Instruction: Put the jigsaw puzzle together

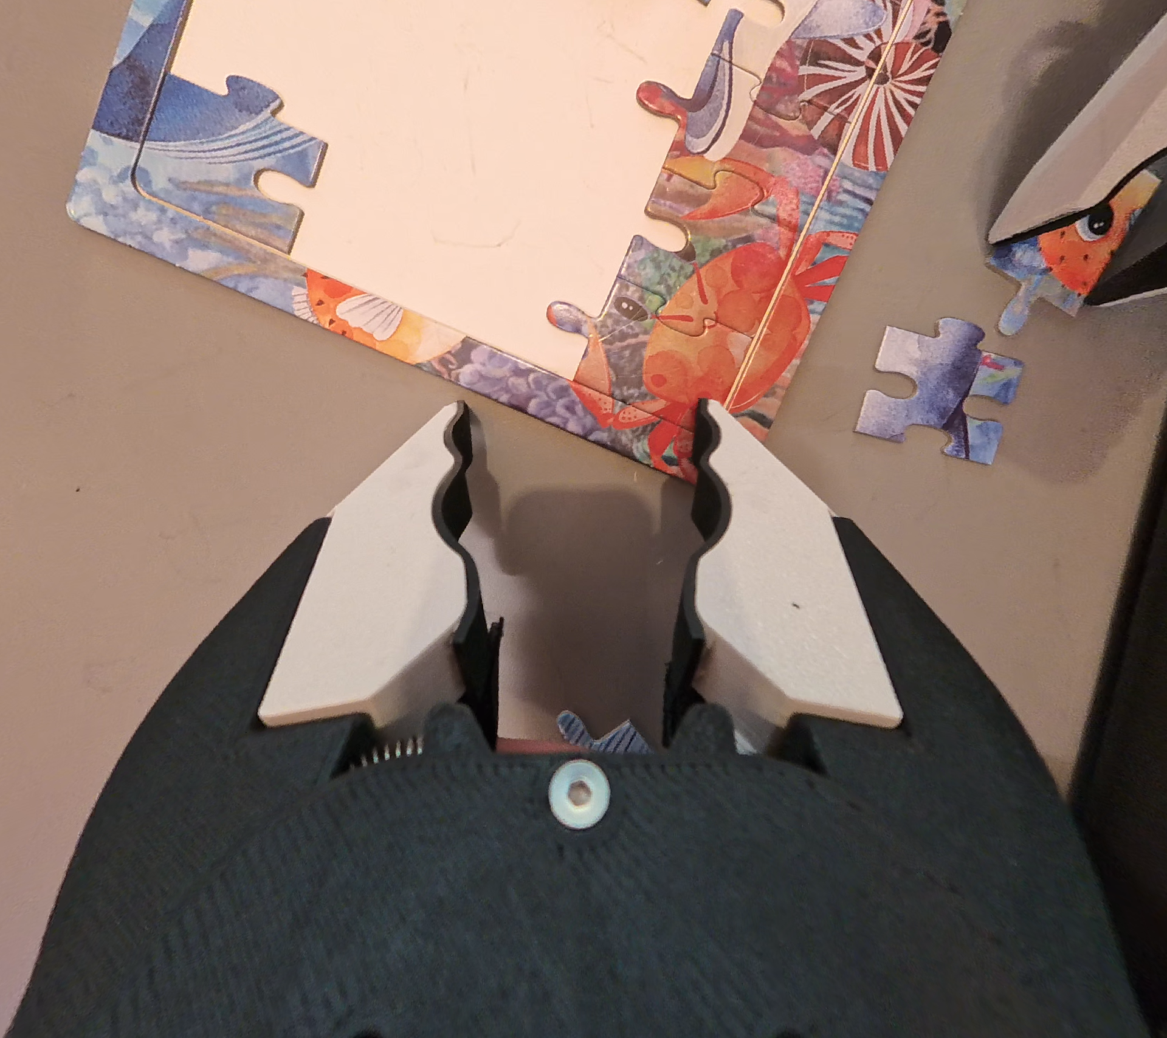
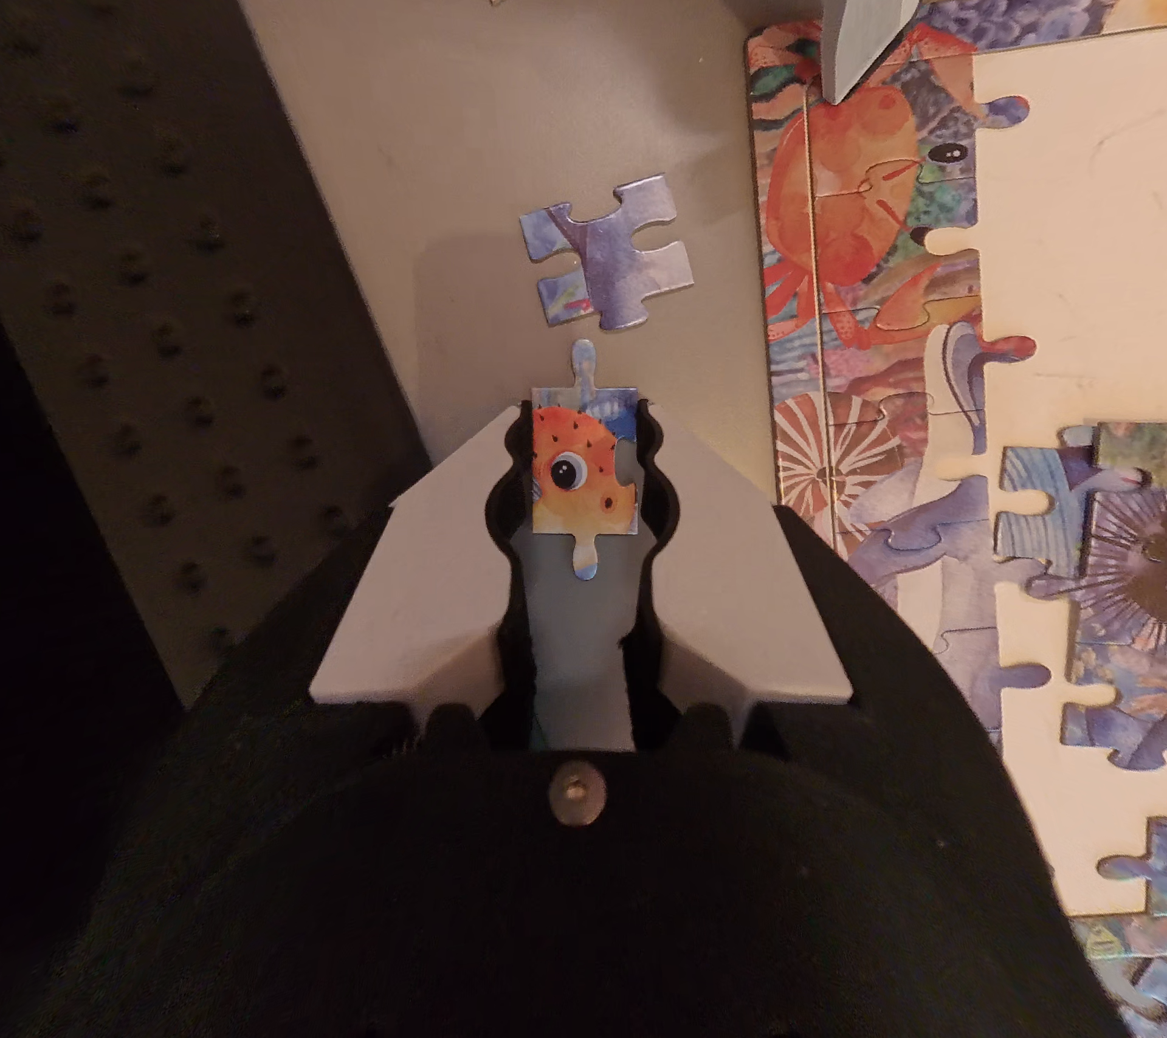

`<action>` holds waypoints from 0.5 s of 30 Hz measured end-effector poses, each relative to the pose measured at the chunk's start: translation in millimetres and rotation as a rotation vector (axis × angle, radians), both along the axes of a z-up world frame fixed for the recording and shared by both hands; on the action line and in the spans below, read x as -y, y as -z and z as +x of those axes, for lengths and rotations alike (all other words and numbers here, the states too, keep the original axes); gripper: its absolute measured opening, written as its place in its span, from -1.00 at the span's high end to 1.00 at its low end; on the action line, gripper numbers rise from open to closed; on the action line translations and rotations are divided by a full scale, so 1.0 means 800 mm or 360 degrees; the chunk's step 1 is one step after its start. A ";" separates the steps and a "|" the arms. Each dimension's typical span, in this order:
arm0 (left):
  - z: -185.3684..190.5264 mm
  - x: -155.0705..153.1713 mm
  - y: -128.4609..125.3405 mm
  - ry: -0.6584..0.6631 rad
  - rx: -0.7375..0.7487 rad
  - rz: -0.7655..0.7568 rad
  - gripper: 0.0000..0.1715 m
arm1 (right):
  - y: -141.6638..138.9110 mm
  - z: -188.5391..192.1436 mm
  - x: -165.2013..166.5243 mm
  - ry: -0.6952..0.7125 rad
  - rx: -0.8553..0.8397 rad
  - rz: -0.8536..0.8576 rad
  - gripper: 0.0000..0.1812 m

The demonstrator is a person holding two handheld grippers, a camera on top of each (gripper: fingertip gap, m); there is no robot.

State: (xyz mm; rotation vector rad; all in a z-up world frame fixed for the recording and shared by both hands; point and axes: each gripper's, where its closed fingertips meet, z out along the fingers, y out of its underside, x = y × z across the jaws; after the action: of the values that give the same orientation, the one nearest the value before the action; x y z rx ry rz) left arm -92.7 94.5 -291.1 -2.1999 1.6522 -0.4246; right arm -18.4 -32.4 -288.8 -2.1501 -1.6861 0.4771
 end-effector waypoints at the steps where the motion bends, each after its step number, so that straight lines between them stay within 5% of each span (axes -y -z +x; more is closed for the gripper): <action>1: 0.000 0.001 0.000 0.0004 -0.0002 0.0001 0.20 | 0.000 0.000 0.000 0.0004 -0.0004 0.0005 0.66; 4: -0.002 0.002 -0.001 0.0008 -0.0012 0.0012 0.19 | -0.001 0.000 0.001 -0.0008 -0.0024 0.0024 0.67; 6: -0.003 0.002 -0.004 0.0004 -0.0004 0.0015 0.20 | -0.009 -0.002 0.004 -0.0021 -0.0086 0.0003 1.00; 12: -0.005 0.002 -0.009 -0.0007 0.0014 0.0039 0.20 | -0.032 -0.004 -0.014 0.0023 -0.0123 0.0019 0.98; 15: -0.003 0.012 -0.023 0.0032 0.0033 0.0095 0.20 | -0.035 0.009 -0.007 -0.0002 -0.0073 -0.0041 0.72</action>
State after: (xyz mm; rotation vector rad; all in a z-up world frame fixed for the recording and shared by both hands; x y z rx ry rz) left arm -94.9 85.3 -273.0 -2.1305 1.6562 -0.3973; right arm -11.5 -26.7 -260.5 -2.1395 -1.6653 0.5471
